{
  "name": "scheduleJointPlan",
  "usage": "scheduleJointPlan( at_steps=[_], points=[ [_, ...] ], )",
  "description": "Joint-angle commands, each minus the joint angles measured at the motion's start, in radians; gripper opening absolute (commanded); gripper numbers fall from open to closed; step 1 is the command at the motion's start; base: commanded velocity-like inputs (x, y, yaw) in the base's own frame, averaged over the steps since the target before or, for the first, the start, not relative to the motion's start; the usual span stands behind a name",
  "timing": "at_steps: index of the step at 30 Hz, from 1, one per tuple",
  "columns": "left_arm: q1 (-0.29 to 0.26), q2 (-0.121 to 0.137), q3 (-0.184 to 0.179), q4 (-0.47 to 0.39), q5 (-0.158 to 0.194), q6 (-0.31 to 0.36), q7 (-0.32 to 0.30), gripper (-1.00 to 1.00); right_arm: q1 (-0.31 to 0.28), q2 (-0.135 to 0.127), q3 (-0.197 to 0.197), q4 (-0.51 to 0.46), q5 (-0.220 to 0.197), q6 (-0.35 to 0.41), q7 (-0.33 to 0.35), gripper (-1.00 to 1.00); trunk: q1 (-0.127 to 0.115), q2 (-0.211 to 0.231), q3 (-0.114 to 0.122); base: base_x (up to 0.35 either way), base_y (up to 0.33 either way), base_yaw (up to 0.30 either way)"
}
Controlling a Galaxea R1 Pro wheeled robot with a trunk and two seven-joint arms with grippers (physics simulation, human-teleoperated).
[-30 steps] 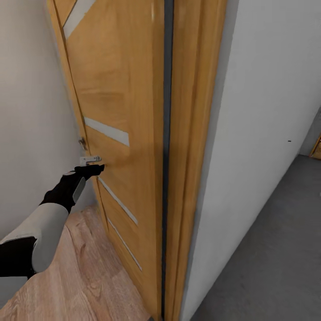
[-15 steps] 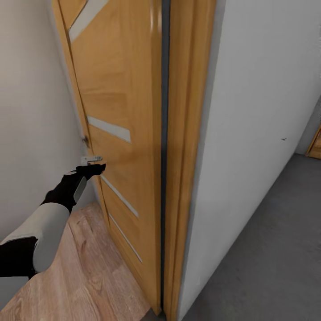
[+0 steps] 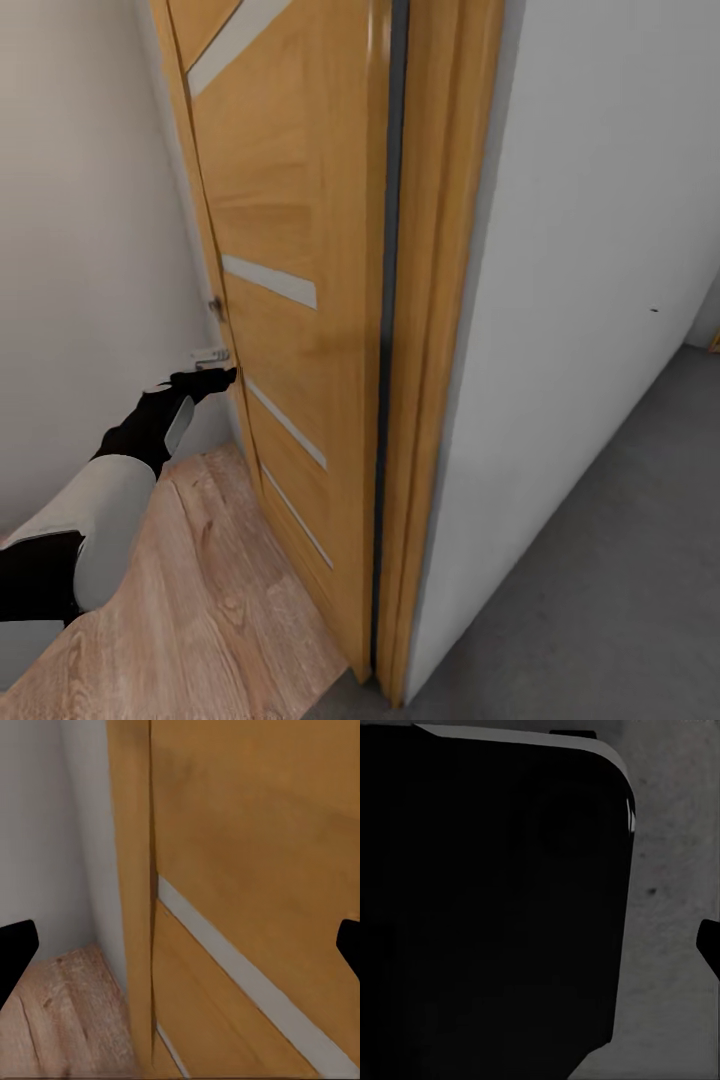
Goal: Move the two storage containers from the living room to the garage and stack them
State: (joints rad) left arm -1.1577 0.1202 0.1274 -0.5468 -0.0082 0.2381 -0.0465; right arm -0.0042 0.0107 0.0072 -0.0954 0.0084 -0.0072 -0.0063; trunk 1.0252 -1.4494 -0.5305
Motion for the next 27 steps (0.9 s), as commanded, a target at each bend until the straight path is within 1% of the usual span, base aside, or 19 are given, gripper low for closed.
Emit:
scheduleJointPlan(
  at_steps=[1,9,18,23,26,27],
  points=[
    [0.000,-0.001,0.005,-0.001,-0.001,0.006,-0.005,1.00,0.000,0.000,0.001,-0.001,0.001,-0.001,-0.001,1.00,0.000,-0.001,-0.002,-0.098,-0.037,0.163],
    [-0.001,-0.002,0.006,-0.001,0.001,0.012,-0.002,1.00,0.000,-0.001,0.001,-0.004,0.001,-0.001,0.000,1.00,0.000,-0.001,-0.010,-0.124,-0.055,0.140],
    [0.002,-0.001,0.011,0.003,-0.001,0.019,0.004,1.00,0.000,-0.001,0.001,-0.004,0.001,-0.001,0.003,1.00,0.000,-0.001,-0.011,-0.019,-0.009,0.028],
    [0.008,-0.001,0.013,0.012,-0.003,0.021,0.036,1.00,0.000,-0.002,0.001,-0.004,0.001,-0.001,0.008,1.00,0.000,-0.001,-0.011,-0.002,-0.001,0.004],
    [0.013,-0.001,0.013,0.015,-0.004,0.036,0.050,1.00,0.000,-0.003,0.001,-0.004,0.001,0.000,0.010,1.00,0.000,-0.001,-0.012,0.000,0.000,0.000],
    [0.025,-0.001,0.014,0.016,-0.005,0.048,0.054,1.00,0.000,-0.002,0.001,-0.004,0.001,0.000,0.010,1.00,0.000,-0.001,-0.012,0.000,0.000,0.000]
  ],
)
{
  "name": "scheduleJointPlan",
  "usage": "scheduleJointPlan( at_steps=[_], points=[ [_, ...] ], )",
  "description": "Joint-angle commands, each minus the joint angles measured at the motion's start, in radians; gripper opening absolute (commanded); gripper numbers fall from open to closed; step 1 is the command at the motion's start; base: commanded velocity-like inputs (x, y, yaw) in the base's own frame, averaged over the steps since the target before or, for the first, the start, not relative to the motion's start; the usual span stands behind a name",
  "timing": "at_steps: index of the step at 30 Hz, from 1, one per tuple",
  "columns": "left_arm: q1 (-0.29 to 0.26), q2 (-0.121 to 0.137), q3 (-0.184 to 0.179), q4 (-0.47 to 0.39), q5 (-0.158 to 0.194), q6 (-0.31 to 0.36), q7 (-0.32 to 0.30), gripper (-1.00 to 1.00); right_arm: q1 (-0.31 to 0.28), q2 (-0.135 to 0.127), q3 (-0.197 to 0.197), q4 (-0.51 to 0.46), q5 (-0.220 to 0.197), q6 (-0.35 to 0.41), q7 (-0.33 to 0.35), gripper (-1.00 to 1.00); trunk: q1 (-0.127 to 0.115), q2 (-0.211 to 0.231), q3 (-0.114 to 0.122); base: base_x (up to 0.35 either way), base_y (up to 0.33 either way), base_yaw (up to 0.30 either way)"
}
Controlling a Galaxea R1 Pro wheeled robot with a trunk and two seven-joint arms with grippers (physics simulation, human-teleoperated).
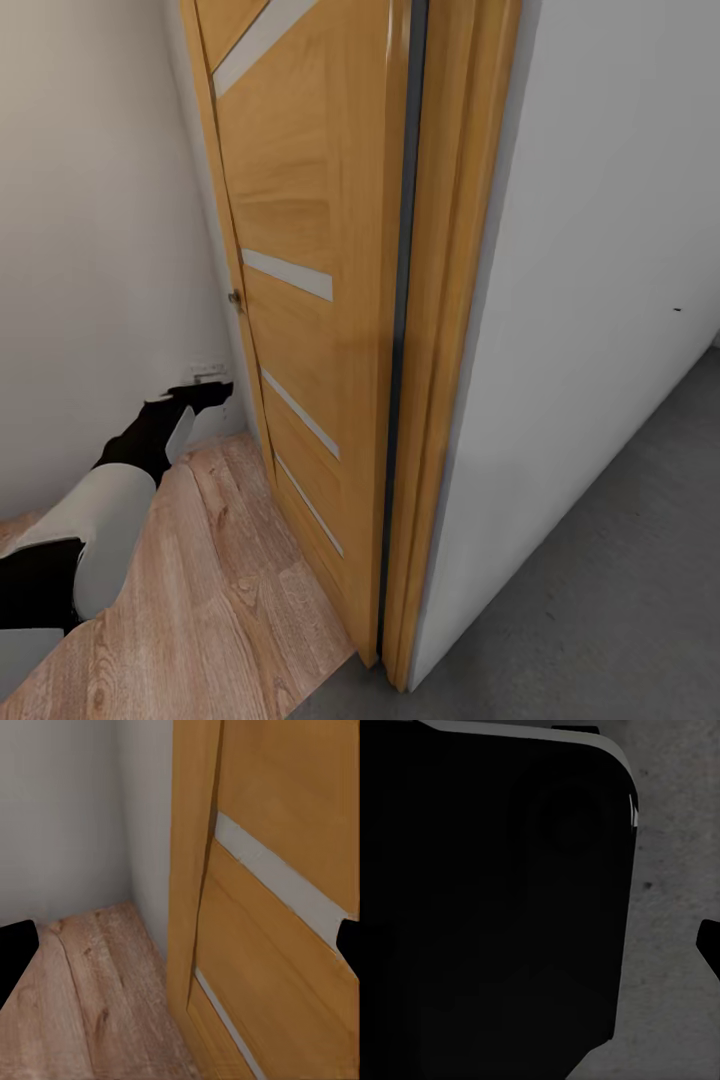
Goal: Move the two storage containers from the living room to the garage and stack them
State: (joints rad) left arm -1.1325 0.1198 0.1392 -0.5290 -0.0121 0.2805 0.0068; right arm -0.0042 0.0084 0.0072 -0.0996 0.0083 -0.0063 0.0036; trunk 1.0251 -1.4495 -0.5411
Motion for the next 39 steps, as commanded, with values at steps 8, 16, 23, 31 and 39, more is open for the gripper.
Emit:
scheduleJointPlan(
  at_steps=[8,16,23,31,39],
  points=[
    [0.100,-0.001,0.003,-0.001,0.001,0.048,0.014,1.00,0.000,0.000,0.000,0.000,0.001,0.000,-0.003,1.00,0.000,-0.001,-0.001,0.000,0.000,0.000],
    [0.236,0.000,0.005,0.000,0.008,0.098,0.023,1.00,0.000,-0.001,0.000,0.000,0.001,0.000,-0.003,1.00,0.000,-0.001,-0.001,0.000,0.000,0.000],
    [0.355,0.000,0.005,0.002,0.008,0.101,0.029,1.00,0.000,-0.002,0.004,0.001,0.002,-0.001,-0.008,1.00,0.000,-0.001,-0.001,0.000,0.000,0.000],
    [0.461,0.000,0.006,0.066,0.010,0.088,0.030,1.00,0.000,-0.006,0.005,0.001,0.002,-0.022,-0.008,1.00,0.000,-0.001,-0.001,0.000,0.000,0.000],
    [0.488,0.000,0.007,0.250,0.011,-0.019,0.029,1.00,0.000,-0.007,0.005,0.002,0.002,-0.028,-0.008,1.00,0.000,-0.001,-0.001,0.000,0.000,0.000]
  ],
)
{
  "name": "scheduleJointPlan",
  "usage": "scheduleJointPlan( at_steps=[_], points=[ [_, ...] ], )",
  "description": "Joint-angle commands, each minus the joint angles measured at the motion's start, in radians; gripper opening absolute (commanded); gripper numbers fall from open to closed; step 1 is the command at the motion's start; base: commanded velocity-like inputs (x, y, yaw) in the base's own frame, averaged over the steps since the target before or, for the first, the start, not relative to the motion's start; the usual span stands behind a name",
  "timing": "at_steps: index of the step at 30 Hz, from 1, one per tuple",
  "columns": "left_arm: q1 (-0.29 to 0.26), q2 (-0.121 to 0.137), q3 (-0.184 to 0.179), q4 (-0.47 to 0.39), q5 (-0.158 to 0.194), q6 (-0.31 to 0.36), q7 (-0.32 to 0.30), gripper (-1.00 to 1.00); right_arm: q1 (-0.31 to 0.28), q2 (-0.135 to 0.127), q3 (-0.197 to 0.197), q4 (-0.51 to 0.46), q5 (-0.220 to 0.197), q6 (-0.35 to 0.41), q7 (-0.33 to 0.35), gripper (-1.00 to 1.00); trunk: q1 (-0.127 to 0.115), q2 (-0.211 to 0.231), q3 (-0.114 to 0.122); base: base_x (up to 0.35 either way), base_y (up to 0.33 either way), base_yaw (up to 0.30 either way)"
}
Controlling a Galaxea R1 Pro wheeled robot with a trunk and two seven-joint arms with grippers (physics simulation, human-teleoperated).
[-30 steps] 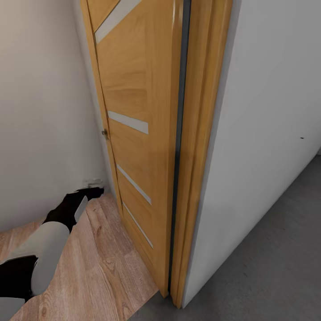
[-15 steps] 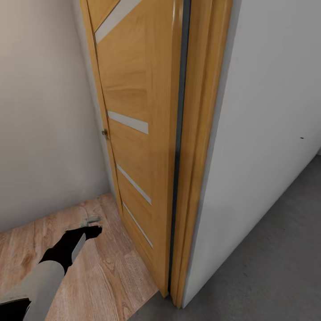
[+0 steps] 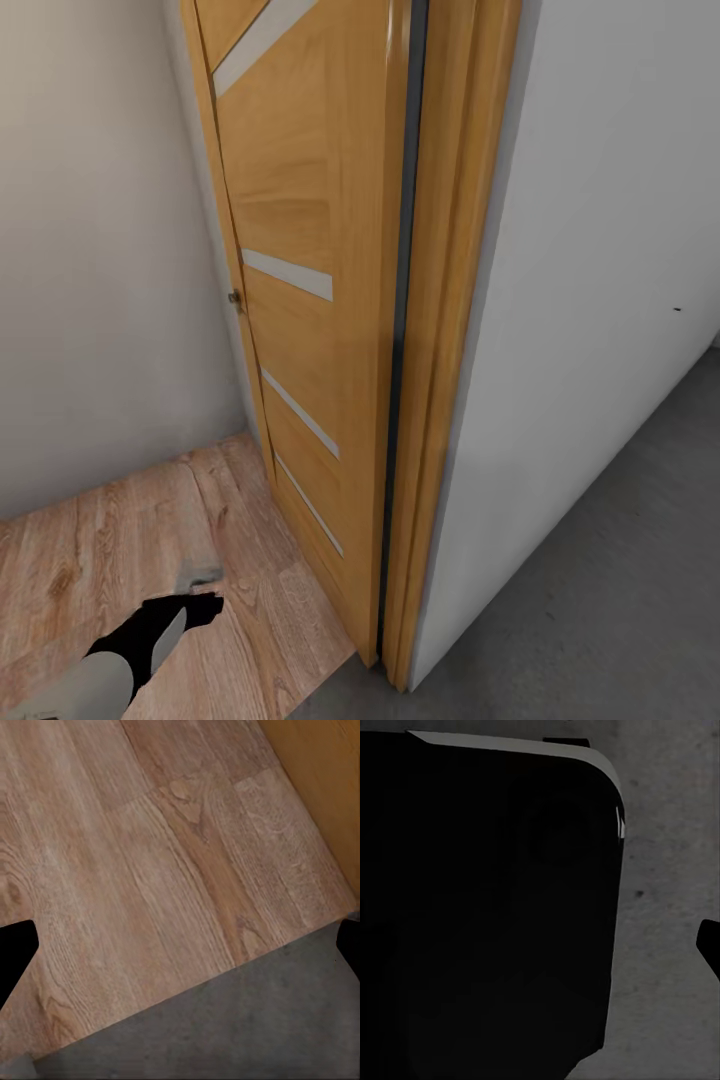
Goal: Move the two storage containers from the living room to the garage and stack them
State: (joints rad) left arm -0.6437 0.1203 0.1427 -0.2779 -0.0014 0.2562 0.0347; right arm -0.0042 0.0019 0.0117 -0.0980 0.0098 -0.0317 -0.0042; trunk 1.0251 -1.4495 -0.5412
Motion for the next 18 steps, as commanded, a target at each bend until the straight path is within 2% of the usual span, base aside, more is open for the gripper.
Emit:
scheduleJointPlan(
  at_steps=[1,5,11,18],
  points=[
    [0.001,0.000,0.003,0.014,0.000,-0.002,0.001,1.00,0.000,0.000,0.001,0.001,0.001,-0.003,0.000,1.00,0.000,0.000,-0.001,0.000,0.000,0.000],
    [0.018,0.000,0.002,0.073,-0.001,-0.023,0.000,1.00,0.000,0.000,0.001,0.001,0.001,-0.003,0.000,1.00,0.000,0.000,-0.001,0.000,0.000,0.000],
    [0.103,-0.002,0.002,0.089,0.003,-0.056,-0.001,1.00,0.000,0.000,0.001,0.001,0.002,-0.004,0.000,1.00,0.000,0.000,-0.001,0.000,0.000,0.000],
    [0.142,-0.006,0.001,0.095,-0.002,-0.090,-0.007,1.00,0.000,0.001,0.000,0.000,0.001,-0.004,-0.001,1.00,0.000,0.000,-0.001,0.000,0.000,0.000]
  ],
)
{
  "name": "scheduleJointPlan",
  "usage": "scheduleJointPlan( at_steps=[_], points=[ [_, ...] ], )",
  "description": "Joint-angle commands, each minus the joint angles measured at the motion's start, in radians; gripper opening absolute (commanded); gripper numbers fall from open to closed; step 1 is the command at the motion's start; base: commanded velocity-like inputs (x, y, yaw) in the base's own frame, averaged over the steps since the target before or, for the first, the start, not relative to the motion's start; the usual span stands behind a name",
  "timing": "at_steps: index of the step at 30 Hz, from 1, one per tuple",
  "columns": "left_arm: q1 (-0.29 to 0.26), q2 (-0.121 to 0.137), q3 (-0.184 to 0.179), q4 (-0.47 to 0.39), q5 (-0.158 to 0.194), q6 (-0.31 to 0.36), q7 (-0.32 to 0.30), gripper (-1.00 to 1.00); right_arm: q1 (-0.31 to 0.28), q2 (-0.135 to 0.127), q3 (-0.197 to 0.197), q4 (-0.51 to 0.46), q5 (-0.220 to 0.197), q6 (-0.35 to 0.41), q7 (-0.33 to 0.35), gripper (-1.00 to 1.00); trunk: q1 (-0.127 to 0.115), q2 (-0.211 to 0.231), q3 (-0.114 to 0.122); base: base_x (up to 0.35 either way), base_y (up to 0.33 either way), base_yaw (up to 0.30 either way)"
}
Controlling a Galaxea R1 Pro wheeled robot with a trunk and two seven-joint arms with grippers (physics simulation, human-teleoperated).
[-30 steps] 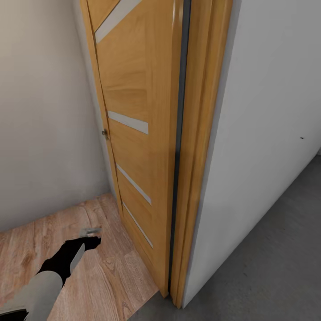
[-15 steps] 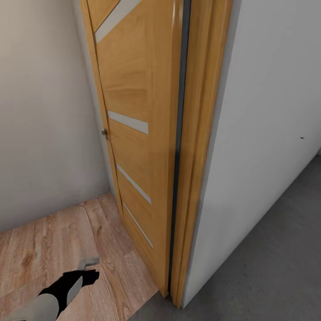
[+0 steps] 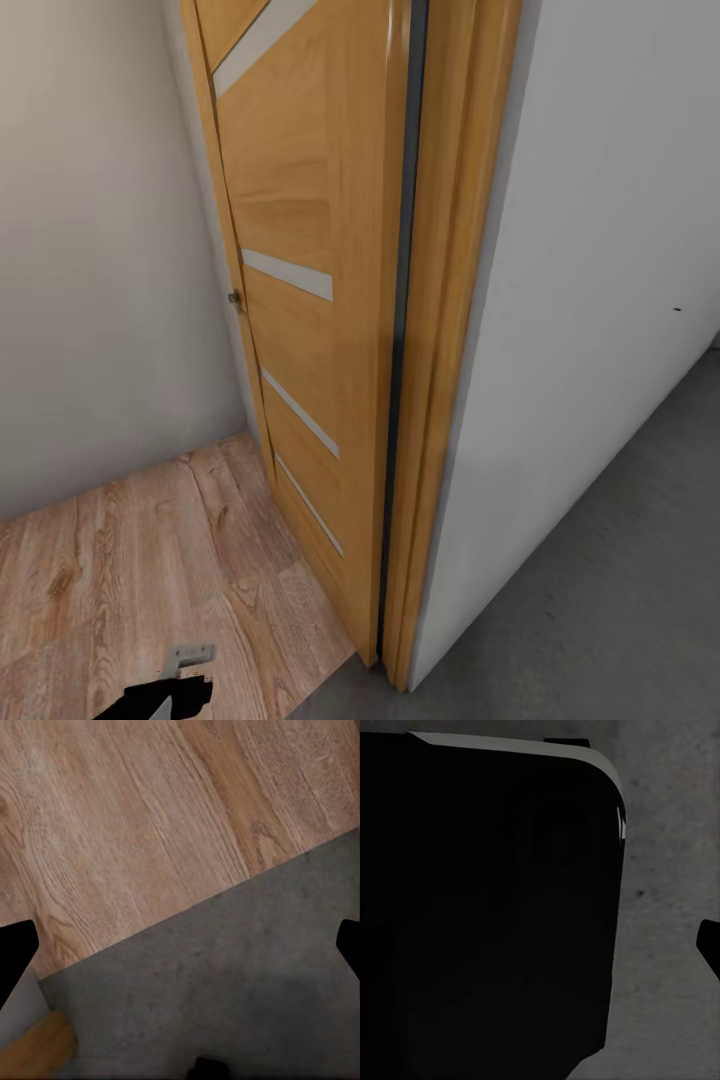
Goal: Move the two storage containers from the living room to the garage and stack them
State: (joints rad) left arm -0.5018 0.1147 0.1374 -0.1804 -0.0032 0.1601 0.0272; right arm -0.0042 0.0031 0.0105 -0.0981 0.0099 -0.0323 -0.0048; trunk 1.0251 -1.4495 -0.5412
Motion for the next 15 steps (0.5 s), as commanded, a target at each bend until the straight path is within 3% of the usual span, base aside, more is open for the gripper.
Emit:
scheduleJointPlan(
  at_steps=[1,6,15],
  points=[
    [0.005,-0.002,0.006,-0.002,0.000,0.002,0.001,1.00,0.000,0.000,-0.002,0.000,0.000,-0.003,-0.001,1.00,0.000,0.000,-0.001,0.000,0.000,0.000],
    [0.020,-0.005,0.005,-0.001,-0.002,-0.011,0.000,1.00,0.000,0.000,-0.008,0.000,-0.005,-0.001,-0.002,1.00,0.000,0.000,-0.001,0.000,0.000,0.047],
    [0.027,-0.008,0.004,0.001,-0.004,-0.016,0.006,1.00,0.000,0.000,-0.005,0.000,0.000,0.002,-0.003,1.00,0.000,0.000,-0.005,-0.007,-0.042,0.225]
  ],
)
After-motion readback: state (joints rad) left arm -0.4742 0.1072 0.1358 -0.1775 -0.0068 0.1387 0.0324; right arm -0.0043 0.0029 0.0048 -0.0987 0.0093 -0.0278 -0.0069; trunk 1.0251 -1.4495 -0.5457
